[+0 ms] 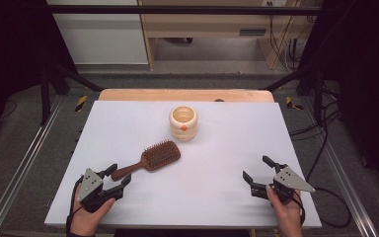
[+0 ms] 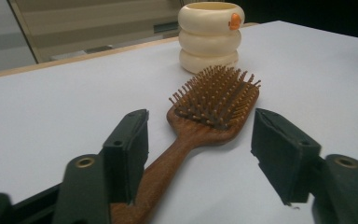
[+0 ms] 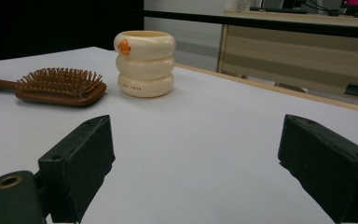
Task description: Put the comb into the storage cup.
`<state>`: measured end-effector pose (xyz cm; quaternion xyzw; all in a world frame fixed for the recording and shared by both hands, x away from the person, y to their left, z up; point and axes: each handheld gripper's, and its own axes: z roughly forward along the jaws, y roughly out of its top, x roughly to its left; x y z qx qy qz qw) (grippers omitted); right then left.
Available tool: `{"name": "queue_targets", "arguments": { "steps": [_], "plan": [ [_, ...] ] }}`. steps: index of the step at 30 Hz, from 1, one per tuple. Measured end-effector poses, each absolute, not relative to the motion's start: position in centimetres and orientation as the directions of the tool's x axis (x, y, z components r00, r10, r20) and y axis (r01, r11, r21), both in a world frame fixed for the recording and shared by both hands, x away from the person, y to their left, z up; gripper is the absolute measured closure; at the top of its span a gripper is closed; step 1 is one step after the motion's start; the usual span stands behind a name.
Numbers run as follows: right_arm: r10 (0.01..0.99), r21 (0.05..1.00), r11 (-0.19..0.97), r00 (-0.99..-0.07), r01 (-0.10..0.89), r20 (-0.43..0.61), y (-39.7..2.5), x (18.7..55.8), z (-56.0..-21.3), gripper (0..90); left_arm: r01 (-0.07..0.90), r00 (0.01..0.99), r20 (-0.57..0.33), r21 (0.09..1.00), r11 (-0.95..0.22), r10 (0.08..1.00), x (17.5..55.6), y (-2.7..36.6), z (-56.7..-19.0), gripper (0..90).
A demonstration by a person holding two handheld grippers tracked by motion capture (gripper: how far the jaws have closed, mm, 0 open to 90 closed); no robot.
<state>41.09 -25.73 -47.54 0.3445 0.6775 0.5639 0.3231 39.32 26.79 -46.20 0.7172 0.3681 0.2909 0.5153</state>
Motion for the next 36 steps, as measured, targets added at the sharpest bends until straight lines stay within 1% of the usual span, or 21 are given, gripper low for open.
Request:
{"name": "queue_targets", "arguments": {
  "steps": [4,6,10,11,12,13,17,21,26,32,36],
  "plan": [
    [0.83,0.986,0.132,-0.555,0.102,-0.054,-25.7,41.1,-47.5,10.4,0.233,0.572,0.043,0.949,-0.213,0.819,39.2,26.8,-46.2,54.5],
    [0.831,0.986,0.133,-0.554,0.103,-0.054,-25.7,41.1,-47.5,10.4,0.242,0.574,0.038,0.946,-0.214,0.818,39.3,26.8,-46.2,59.7],
    [0.831,0.985,0.134,-0.553,0.106,-0.054,-25.6,41.1,-47.6,10.4,0.259,0.588,0.026,0.941,-0.219,0.808,39.3,27.0,-46.1,73.6],
    [0.832,0.985,0.134,-0.553,0.107,-0.053,-25.6,41.1,-47.6,10.4,0.259,0.588,0.026,0.941,-0.219,0.808,39.3,27.0,-46.1,76.0],
    [0.832,0.985,0.134,-0.553,0.107,-0.053,-25.6,41.1,-47.6,10.4,0.266,0.589,0.022,0.939,-0.22,0.808,39.3,26.9,-46.1,76.0],
    [0.832,0.985,0.134,-0.552,0.107,-0.053,-25.6,41.1,-47.6,10.4,0.277,0.596,0.017,0.934,-0.226,0.803,39.3,26.9,-46.1,81.2],
    [0.832,0.986,0.132,-0.553,0.105,-0.053,-25.6,41.0,-47.5,10.4,0.293,0.605,-0.004,0.931,-0.218,0.796,39.3,26.8,-46.1,88.4],
    [0.832,0.986,0.132,-0.552,0.104,-0.053,-25.6,41.1,-47.5,10.4,0.325,0.613,-0.035,0.922,-0.212,0.789,39.6,26.5,-46.0,90.0],
    [0.832,0.985,0.137,-0.552,0.105,-0.056,-25.6,41.1,-47.6,10.4,0.334,0.619,-0.014,0.91,-0.247,0.786,39.6,25.9,-46.0,90.0],
    [0.829,0.985,0.137,-0.556,0.105,-0.055,-25.5,41.1,-47.6,10.4,0.369,0.608,-0.034,0.897,-0.244,0.793,40.3,25.7,-46.3,90.0],
    [0.828,0.985,0.14,-0.558,0.103,-0.059,-25.5,41.0,-47.5,10.4,0.383,0.622,-0.046,0.888,-0.253,0.781,40.5,25.3,-46.3,90.0]
  ]
}}
